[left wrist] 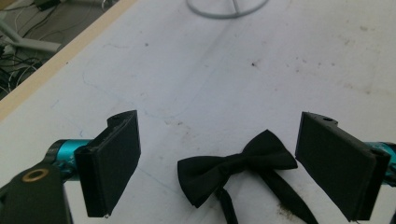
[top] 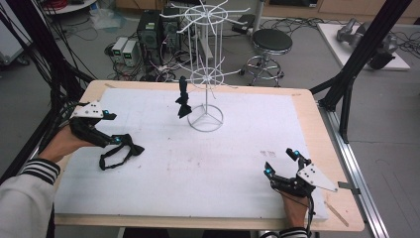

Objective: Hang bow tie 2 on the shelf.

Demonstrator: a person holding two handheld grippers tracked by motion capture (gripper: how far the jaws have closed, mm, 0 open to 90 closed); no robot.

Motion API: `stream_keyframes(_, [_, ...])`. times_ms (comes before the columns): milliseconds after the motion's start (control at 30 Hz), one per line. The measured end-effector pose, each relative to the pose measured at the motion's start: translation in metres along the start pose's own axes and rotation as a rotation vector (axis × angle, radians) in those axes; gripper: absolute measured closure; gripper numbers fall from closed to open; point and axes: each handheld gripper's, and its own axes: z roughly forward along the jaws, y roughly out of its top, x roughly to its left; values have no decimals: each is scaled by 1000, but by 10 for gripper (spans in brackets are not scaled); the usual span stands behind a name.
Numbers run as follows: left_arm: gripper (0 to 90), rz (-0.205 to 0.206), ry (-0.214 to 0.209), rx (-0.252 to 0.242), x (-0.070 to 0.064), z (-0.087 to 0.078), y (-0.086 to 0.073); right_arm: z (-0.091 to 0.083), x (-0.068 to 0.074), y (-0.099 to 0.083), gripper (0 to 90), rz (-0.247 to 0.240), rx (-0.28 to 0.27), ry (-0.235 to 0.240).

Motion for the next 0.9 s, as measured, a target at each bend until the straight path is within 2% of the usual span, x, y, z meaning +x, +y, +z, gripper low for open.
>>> stream_keyframes(100, [152,40,-19,57,1,4,2,0,0,0,109,-1,0,0])
stream_keyframes(200, [165,62,-35,105,2,9,3,0,0,0,109,-1,1,0])
stream_keyframes(267, [168,65,-36,121,4,12,4,0,0,0,109,-1,-1,1])
stream_keyframes(367, [183,92,-46,147,4,16,4,0,0,0,109,2,0,0])
stream_keyframes(567, [212,103,-76,207,5,22,5,0,0,0,109,0,-2,2])
stream_keyframes(733, [216,142,-75,269,6,27,9,0,0,0,109,4,2,2])
stream_keyframes(900, [248,197,-97,322,5,34,13,0,0,0,109,3,1,4])
